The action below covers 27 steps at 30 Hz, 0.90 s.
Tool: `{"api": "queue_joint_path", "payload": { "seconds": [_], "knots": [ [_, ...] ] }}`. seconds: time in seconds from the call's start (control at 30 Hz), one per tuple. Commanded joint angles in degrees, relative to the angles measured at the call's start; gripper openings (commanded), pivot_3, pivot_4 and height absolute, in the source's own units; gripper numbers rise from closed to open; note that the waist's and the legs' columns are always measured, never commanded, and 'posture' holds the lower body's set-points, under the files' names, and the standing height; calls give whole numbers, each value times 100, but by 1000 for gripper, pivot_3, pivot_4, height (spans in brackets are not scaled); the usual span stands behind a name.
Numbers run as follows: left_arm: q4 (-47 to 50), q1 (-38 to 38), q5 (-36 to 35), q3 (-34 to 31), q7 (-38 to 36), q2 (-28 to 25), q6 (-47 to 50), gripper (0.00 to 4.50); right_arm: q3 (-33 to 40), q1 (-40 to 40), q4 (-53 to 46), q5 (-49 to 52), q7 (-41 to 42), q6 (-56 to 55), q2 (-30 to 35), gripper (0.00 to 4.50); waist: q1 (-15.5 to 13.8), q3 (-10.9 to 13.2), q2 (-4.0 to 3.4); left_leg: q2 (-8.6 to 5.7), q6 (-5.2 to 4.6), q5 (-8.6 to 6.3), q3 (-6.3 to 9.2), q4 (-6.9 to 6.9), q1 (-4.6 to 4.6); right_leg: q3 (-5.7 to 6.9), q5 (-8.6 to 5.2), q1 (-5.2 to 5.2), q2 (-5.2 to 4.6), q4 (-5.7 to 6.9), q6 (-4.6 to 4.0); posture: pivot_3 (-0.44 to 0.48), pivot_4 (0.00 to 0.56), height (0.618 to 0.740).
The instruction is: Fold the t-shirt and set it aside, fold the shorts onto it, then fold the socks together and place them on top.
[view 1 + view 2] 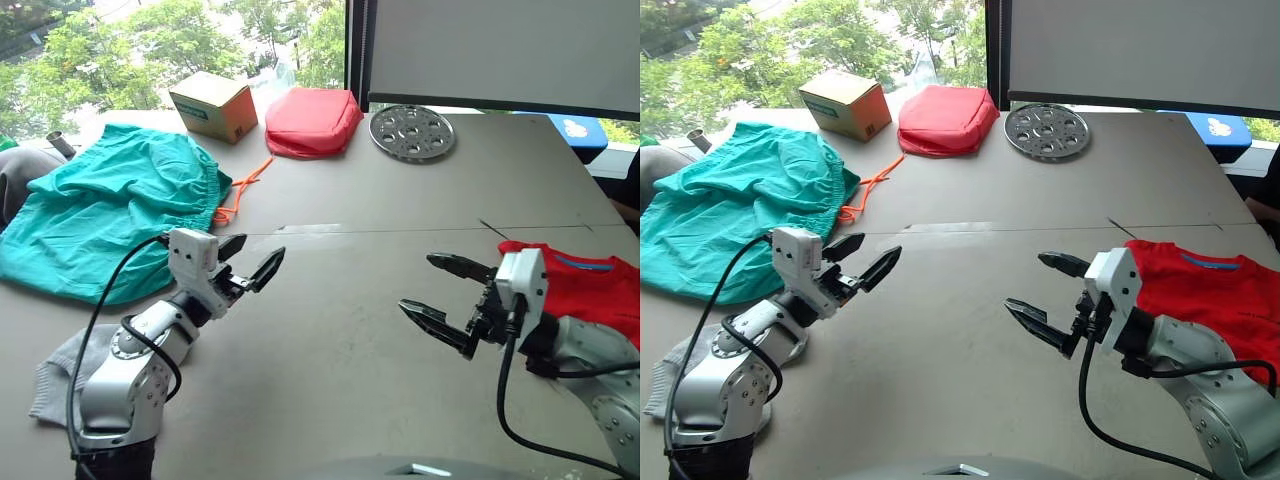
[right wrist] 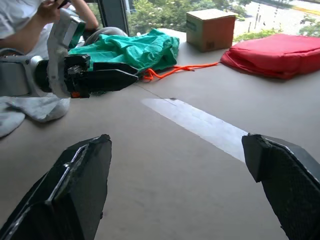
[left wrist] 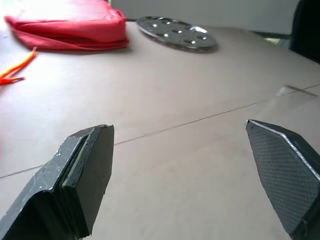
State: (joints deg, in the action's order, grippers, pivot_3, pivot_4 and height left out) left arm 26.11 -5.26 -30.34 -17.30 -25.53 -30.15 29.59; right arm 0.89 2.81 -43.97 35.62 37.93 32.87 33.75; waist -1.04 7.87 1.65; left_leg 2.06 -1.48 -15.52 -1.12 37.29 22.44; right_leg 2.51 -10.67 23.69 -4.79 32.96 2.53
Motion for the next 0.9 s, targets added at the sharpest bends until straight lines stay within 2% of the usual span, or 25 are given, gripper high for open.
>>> {"api": "queue_joint_path", "payload": {
  "seconds": [0.03,0.1,0.23,0.5,0.6,0.73,0.8,0.83,0.87,0.9],
  "knots": [
    [201,-349,663,-452,253,-421,-97,4500,-563,-463,428,-441,700,-534,199,4418,-30,4,2,-1,0,0,-1,4,2,1,-1,-2,3,1,1,0,150,739],
    [36,-489,979,-551,263,-677,-179,4500,-842,-746,694,-621,1004,-753,236,4418,-31,4,4,-1,0,0,-2,5,1,0,-12,-2,4,1,19,0,150,739],
    [-689,-358,1598,-345,51,-1166,-528,4500,-1081,-1050,1264,-885,1285,-1221,96,4418,-34,4,5,1,0,0,-6,8,0,1,-13,-2,4,3,21,0,150,739],
    [-2379,643,2148,199,-169,-1393,-615,4500,-1038,-845,1457,-1244,1105,-1585,-28,4418,-26,1,12,-9,1,1,-24,9,-1,4,2,-3,11,13,1,0,150,739],
    [-2805,936,2017,286,-431,-1352,-419,3773,-1001,-751,1397,-1328,1010,-1563,-33,4500,-19,-2,15,-17,2,1,-25,10,-13,3,2,-10,5,28,2,0,150,739],
    [-2877,1069,1730,262,-758,-1278,-60,1820,-916,-606,1266,-1384,950,-1519,66,4500,1,-5,19,-29,2,0,-24,6,-42,-11,-1,-14,-13,63,2,0,150,739],
    [-2812,1128,1599,230,-809,-1210,106,1124,-847,-589,1205,-1374,894,-1446,102,4500,9,-5,19,-30,2,0,-21,6,-46,-14,-2,-14,-14,68,4,0,150,739],
    [-2788,1161,1540,213,-812,-1178,211,498,-825,-583,1195,-1385,865,-1426,118,4500,7,-6,20,-30,2,0,-20,6,-49,-17,-6,-16,-14,70,9,0,150,739],
    [-2779,1197,1498,208,-831,-1166,283,121,-815,-576,1191,-1404,835,-1415,132,4500,4,-9,24,-31,2,0,-20,7,-51,-19,-10,-18,-16,72,17,0,150,739],
    [-2780,1235,1471,203,-850,-1154,321,33,-817,-573,1190,-1433,805,-1412,137,4500,3,-10,26,-33,2,0,-18,7,-52,-19,-13,-18,-17,73,21,0,150,739]
  ]
}}
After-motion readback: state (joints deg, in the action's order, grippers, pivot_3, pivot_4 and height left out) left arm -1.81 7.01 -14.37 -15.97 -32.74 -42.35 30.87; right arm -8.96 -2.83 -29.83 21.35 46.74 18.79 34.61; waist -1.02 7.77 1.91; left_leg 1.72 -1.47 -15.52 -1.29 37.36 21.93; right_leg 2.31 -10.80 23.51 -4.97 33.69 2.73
